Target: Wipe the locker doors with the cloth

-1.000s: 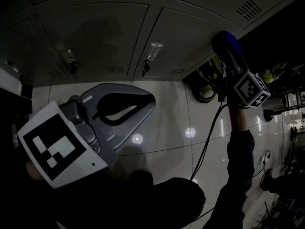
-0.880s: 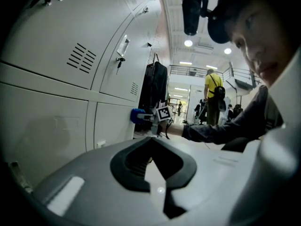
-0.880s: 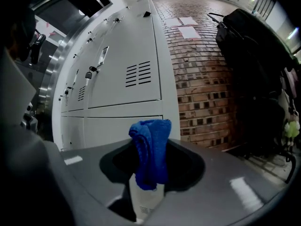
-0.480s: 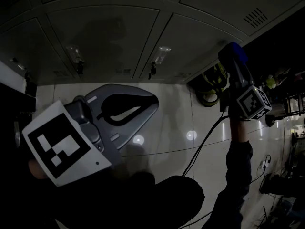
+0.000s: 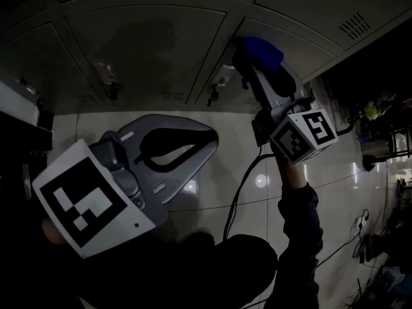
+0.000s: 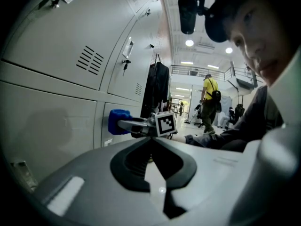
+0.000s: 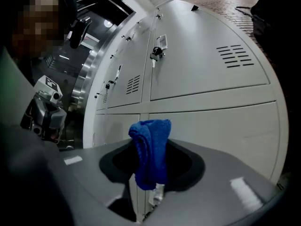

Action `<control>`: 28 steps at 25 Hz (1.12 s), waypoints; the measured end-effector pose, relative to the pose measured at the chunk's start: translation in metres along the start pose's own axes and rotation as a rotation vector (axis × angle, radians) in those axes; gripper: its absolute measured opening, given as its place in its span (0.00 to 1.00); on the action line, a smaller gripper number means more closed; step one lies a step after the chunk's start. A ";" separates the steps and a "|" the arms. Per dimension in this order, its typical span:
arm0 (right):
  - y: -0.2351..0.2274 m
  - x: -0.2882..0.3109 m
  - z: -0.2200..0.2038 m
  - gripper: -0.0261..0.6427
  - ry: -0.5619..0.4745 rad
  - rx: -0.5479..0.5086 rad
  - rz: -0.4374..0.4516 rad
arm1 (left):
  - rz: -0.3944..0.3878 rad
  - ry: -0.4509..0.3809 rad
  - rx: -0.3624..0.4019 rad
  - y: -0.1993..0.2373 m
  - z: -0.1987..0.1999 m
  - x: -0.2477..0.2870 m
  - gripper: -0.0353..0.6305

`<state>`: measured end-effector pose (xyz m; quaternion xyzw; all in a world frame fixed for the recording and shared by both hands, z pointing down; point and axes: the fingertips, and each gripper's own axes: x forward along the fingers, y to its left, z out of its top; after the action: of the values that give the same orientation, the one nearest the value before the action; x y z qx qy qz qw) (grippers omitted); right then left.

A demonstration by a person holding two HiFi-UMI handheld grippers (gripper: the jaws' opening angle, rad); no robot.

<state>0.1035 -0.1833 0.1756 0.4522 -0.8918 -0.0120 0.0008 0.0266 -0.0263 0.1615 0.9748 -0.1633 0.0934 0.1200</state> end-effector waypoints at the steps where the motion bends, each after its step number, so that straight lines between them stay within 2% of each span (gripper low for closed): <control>1: 0.003 0.006 -0.003 0.25 0.003 0.005 0.008 | 0.002 -0.003 -0.003 0.002 0.000 -0.001 0.02; 8: 0.015 0.026 -0.021 0.25 0.037 0.013 0.050 | 0.001 -0.007 -0.004 0.006 0.000 0.000 0.02; 13: 0.005 0.023 -0.021 0.25 0.042 0.026 0.041 | -0.019 -0.005 0.010 0.003 -0.003 0.010 0.02; 28: -0.091 -0.042 -0.031 0.25 0.076 0.030 -0.137 | -0.038 0.033 0.033 -0.001 -0.012 0.043 0.02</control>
<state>0.2019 -0.2035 0.2054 0.5123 -0.8582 0.0184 0.0271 0.0653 -0.0351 0.1821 0.9779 -0.1411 0.1099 0.1086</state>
